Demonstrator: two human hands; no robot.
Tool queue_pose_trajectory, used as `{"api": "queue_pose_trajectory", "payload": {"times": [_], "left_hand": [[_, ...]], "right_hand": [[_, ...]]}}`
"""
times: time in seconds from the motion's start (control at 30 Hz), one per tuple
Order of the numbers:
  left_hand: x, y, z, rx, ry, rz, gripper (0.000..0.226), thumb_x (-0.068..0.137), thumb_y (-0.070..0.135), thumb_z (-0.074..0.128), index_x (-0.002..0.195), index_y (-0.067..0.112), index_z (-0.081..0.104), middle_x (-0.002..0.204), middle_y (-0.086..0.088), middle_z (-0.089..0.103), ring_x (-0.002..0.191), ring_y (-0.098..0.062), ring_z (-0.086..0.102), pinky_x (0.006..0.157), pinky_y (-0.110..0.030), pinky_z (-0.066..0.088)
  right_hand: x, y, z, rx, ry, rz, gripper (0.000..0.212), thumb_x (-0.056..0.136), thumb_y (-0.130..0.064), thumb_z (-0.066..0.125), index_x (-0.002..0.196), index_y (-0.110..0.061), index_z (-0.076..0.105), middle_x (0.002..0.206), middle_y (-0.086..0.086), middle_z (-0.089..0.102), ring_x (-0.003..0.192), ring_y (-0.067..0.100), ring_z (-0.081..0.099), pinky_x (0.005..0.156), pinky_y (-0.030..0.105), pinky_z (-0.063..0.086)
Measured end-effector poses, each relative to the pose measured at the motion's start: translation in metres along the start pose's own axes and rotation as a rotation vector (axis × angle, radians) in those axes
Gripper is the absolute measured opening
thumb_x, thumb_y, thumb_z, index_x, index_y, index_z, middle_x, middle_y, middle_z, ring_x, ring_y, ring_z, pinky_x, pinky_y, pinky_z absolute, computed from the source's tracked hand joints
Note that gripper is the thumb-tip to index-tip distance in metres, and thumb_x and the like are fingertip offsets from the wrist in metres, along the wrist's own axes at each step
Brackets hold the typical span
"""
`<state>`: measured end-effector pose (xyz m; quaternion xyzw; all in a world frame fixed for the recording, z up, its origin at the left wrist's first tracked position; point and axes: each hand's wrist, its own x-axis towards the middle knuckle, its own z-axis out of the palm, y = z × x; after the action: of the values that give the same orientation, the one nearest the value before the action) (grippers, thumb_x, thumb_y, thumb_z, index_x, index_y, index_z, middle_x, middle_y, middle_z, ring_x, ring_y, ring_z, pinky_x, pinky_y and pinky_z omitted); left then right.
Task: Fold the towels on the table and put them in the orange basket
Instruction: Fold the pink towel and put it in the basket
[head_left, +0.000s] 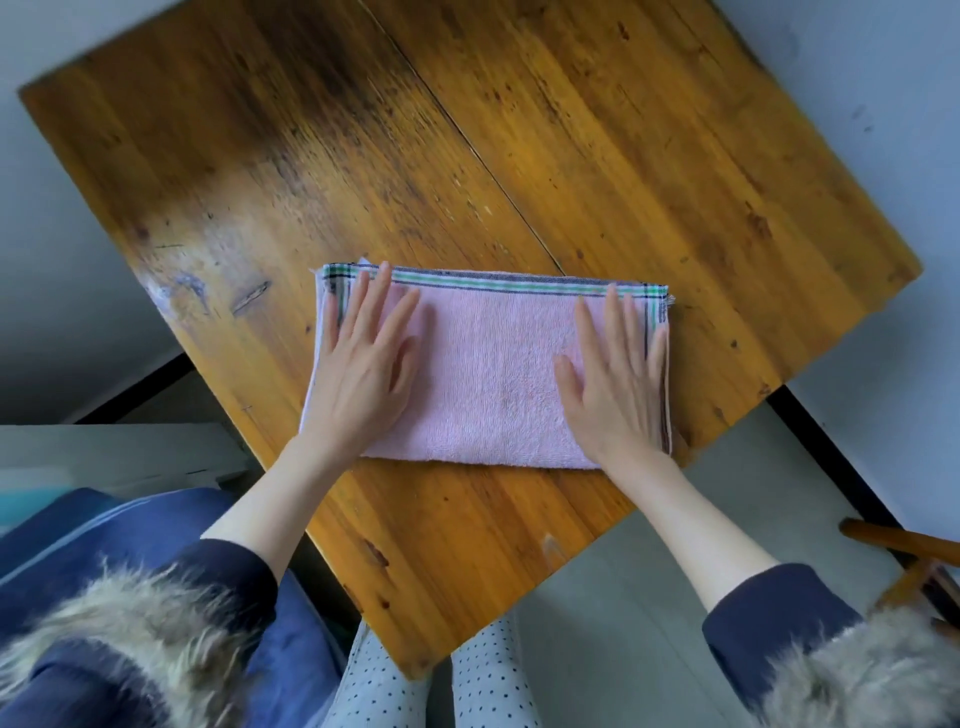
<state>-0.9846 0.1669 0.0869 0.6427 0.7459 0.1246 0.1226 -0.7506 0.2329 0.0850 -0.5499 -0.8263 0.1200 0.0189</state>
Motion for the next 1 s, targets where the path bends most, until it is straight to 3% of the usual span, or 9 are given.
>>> {"api": "queue_pose_trajectory", "payload": {"times": [0.1, 0.2, 0.33, 0.53, 0.67, 0.87, 1.0], "left_hand": [[-0.030, -0.004, -0.007, -0.041, 0.130, -0.141, 0.042, 0.091, 0.004, 0.045, 0.133, 0.005, 0.044, 0.146, -0.020, 0.033, 0.137, -0.037, 0.026, 0.112, -0.052, 0.020], [-0.061, -0.006, -0.011, -0.034, 0.215, -0.381, 0.036, 0.091, 0.017, 0.049, 0.125, 0.009, 0.048, 0.128, -0.019, 0.046, 0.117, -0.037, 0.038, 0.094, -0.048, 0.032], [-0.083, -0.011, -0.009, -0.057, 0.159, -0.644, 0.043, 0.088, 0.037, 0.058, 0.118, 0.008, 0.052, 0.113, -0.020, 0.048, 0.103, -0.036, 0.040, 0.085, -0.047, 0.034], [-0.074, -0.015, -0.011, -0.136, 0.170, -0.795, 0.045, 0.088, 0.046, 0.052, 0.111, 0.007, 0.056, 0.112, -0.017, 0.047, 0.104, -0.035, 0.039, 0.088, -0.045, 0.032], [-0.053, -0.032, -0.022, -0.070, 0.164, -0.849, 0.046, 0.087, 0.050, 0.051, 0.106, 0.009, 0.058, 0.111, -0.016, 0.047, 0.105, -0.034, 0.038, 0.089, -0.045, 0.030], [-0.038, -0.036, -0.030, -0.034, 0.028, -0.909, 0.053, 0.085, 0.056, 0.048, 0.100, 0.007, 0.059, 0.111, -0.015, 0.045, 0.106, -0.033, 0.037, 0.090, -0.045, 0.028], [-0.028, -0.038, -0.037, -0.120, -0.067, -0.956, 0.044, 0.086, 0.048, 0.050, 0.104, 0.009, 0.059, 0.118, -0.015, 0.044, 0.112, -0.035, 0.035, 0.093, -0.045, 0.026]], "right_hand": [[-0.021, -0.037, 0.001, 0.039, -0.042, -0.181, 0.057, 0.094, -0.040, 0.029, 0.146, -0.017, 0.024, 0.155, 0.011, 0.014, 0.144, 0.026, 0.008, 0.113, 0.053, -0.004], [-0.033, -0.064, 0.009, -0.025, -0.097, -0.341, 0.056, 0.094, -0.042, 0.032, 0.145, -0.019, 0.029, 0.154, 0.010, 0.020, 0.143, 0.029, 0.014, 0.112, 0.059, 0.004], [-0.036, -0.077, 0.022, -0.132, -0.154, -0.319, 0.057, 0.094, -0.047, 0.024, 0.147, -0.024, 0.022, 0.155, 0.007, 0.016, 0.143, 0.027, 0.013, 0.112, 0.059, 0.007], [-0.025, -0.100, 0.035, -0.143, -0.153, -0.211, 0.057, 0.095, -0.048, 0.017, 0.148, -0.025, 0.015, 0.156, 0.008, 0.016, 0.144, 0.028, 0.011, 0.112, 0.059, 0.005], [-0.012, -0.112, 0.037, -0.132, -0.134, -0.198, 0.057, 0.095, -0.048, 0.017, 0.147, -0.024, 0.016, 0.155, 0.008, 0.016, 0.144, 0.028, 0.011, 0.112, 0.057, 0.003], [-0.003, -0.121, 0.039, -0.182, -0.173, -0.165, 0.058, 0.094, -0.050, 0.006, 0.147, -0.028, -0.004, 0.157, 0.005, -0.001, 0.144, 0.025, -0.006, 0.112, 0.054, -0.011], [0.003, -0.121, 0.035, -0.187, -0.203, -0.185, 0.057, 0.093, -0.050, 0.004, 0.144, -0.030, -0.013, 0.156, 0.004, -0.011, 0.143, 0.024, -0.014, 0.110, 0.053, -0.015]]}}
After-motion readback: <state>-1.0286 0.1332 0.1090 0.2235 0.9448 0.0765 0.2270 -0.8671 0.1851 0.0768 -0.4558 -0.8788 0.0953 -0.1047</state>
